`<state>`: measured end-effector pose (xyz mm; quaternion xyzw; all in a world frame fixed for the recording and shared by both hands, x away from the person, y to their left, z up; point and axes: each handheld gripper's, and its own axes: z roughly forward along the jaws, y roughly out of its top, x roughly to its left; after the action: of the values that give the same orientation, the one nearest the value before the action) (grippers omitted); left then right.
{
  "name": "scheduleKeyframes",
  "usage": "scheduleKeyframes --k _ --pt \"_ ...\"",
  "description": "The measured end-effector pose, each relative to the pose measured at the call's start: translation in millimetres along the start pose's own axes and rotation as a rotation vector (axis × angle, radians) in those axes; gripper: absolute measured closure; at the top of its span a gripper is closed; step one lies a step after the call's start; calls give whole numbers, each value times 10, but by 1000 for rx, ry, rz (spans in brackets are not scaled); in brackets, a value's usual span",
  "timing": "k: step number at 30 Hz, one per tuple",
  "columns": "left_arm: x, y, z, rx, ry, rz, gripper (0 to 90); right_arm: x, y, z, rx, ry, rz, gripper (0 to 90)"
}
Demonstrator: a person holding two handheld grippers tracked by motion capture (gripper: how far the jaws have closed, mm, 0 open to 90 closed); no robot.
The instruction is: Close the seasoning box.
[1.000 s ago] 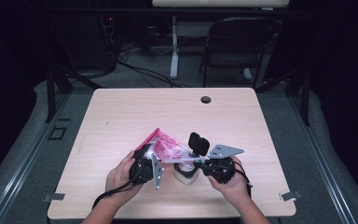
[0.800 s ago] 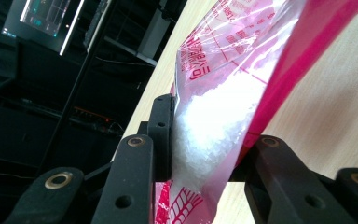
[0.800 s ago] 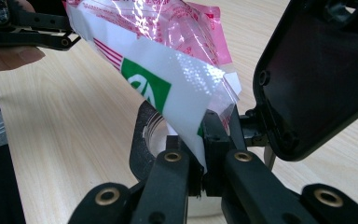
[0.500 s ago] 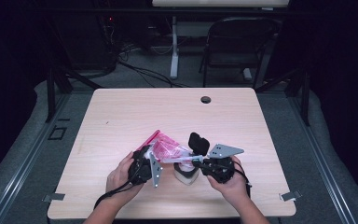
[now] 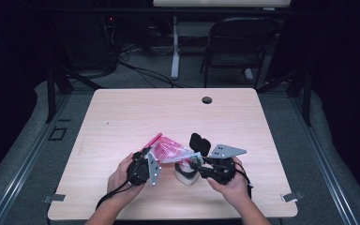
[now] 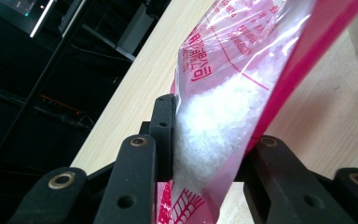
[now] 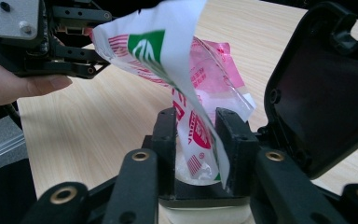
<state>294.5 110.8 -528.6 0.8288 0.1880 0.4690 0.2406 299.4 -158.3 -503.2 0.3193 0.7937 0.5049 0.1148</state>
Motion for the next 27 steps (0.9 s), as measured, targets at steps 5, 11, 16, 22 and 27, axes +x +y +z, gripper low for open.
scheduleKeyframes --k 5,11,16,22,27 --pt "0 -18 10 2 -23 -15 718 3 0 1 -3 -7 0 653" --pt "2 -49 29 1 -44 -41 719 3 0 0 -19 -6 9 623" --pt "7 -51 37 6 -56 -50 719 -5 1 -4 -14 -5 10 606" --pt "8 -77 54 2 -72 -76 720 -9 0 -10 -17 -6 14 601" --pt "19 -102 58 4 -92 -98 721 -13 -1 -13 -24 -5 20 599"
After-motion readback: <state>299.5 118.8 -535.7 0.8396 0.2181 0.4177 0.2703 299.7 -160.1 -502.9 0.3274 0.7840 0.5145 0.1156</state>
